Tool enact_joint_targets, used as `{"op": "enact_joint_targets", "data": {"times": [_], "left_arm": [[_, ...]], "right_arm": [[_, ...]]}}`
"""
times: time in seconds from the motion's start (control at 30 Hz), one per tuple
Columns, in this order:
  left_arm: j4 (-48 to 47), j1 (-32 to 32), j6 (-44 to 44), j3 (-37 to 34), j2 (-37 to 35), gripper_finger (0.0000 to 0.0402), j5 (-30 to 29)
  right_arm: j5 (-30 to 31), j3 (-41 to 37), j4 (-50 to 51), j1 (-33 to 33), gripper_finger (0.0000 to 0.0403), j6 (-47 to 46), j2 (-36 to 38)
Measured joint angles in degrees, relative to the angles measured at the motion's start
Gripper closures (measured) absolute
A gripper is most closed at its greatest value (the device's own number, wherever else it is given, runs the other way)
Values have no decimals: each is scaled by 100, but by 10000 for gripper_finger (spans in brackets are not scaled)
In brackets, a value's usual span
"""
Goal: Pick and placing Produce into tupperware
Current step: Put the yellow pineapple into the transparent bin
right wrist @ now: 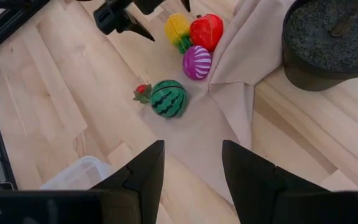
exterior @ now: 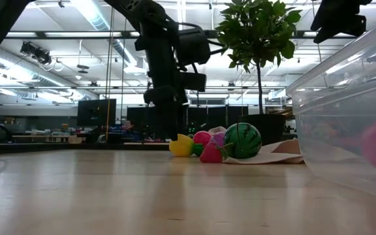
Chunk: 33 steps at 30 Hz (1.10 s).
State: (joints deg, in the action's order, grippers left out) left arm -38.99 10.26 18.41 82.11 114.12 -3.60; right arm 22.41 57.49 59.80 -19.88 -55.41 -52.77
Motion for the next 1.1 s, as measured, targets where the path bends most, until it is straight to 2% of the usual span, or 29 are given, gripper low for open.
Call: {"op": "enact_joint_targets", "data": {"times": [0.67, 1.1], "left_arm": [[229, 5, -22, -2, 313, 6, 40], [309, 7, -26, -2, 418, 63, 19]], "right_arm": [[-24, 0, -32, 0, 235, -9, 0], [-22, 0, -30, 0, 235, -26, 0]]}}
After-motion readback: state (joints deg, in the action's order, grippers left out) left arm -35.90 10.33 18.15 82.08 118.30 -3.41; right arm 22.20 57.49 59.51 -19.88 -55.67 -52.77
